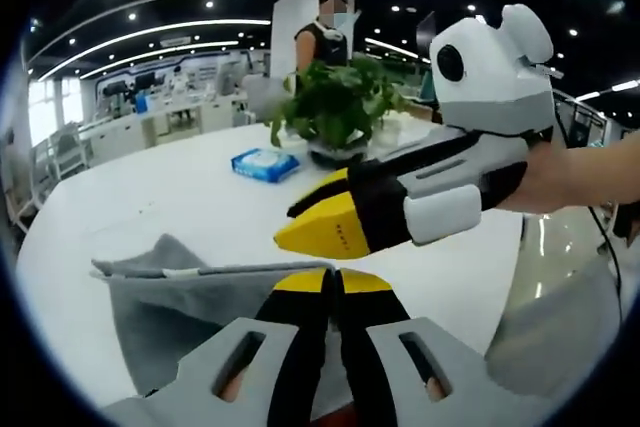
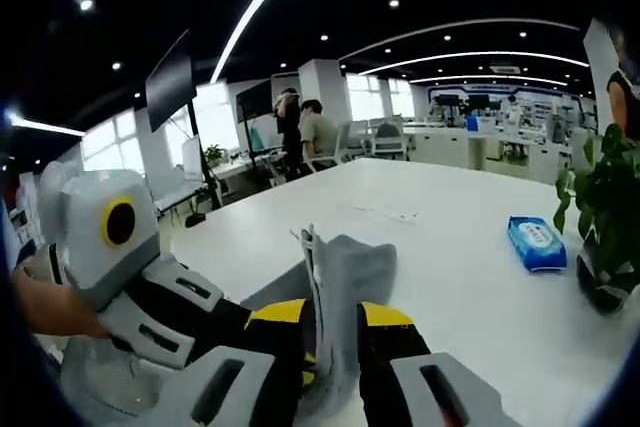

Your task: Open the folded towel by lifting each exposed corner and separating the folded layers until the towel lies flat within the target outline without major curled edges

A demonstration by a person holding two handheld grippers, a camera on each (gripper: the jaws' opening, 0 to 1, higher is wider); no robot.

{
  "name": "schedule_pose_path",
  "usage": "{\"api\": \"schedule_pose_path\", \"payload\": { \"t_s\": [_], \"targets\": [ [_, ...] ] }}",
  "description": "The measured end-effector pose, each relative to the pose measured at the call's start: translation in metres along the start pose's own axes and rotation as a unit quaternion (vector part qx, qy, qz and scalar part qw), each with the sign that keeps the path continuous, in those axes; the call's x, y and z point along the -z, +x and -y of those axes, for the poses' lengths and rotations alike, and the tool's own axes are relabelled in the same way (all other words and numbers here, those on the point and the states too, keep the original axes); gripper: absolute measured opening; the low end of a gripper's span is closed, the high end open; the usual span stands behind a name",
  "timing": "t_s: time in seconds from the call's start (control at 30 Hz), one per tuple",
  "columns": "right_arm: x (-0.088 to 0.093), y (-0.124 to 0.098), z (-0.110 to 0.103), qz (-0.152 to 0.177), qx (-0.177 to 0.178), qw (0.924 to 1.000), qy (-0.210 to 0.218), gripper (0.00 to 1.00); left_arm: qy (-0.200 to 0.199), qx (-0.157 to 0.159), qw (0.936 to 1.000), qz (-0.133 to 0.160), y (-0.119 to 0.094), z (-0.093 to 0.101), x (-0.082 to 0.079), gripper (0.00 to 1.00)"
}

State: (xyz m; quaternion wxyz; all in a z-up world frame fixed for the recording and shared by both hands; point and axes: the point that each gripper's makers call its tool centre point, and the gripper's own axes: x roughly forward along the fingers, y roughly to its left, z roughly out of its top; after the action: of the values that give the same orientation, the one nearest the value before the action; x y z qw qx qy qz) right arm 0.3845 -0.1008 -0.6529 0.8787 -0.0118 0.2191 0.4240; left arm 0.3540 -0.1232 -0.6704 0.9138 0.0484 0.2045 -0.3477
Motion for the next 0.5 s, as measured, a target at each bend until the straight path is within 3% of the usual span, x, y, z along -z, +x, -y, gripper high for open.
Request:
{"api": "schedule_pose_path", "payload": {
  "t_s": [0.23,0.4,0.5],
  "targets": [
    [0.017,0.008,0.001,-0.026,-0.019,0.9994,0.011,0.14,0.017,0.009,0.9998,0.000,0.010,0.014,0.010,0.02],
    [0.026,0.018,-0.005,-0.043,-0.040,0.9982,-0.007,0.13,0.033,0.014,0.9994,0.002,0.011,0.022,0.019,0.02],
    [0.033,0.024,-0.008,-0.060,-0.045,0.9962,-0.045,0.12,0.032,0.015,0.9994,0.004,0.011,0.023,0.025,0.02]
  ]
}}
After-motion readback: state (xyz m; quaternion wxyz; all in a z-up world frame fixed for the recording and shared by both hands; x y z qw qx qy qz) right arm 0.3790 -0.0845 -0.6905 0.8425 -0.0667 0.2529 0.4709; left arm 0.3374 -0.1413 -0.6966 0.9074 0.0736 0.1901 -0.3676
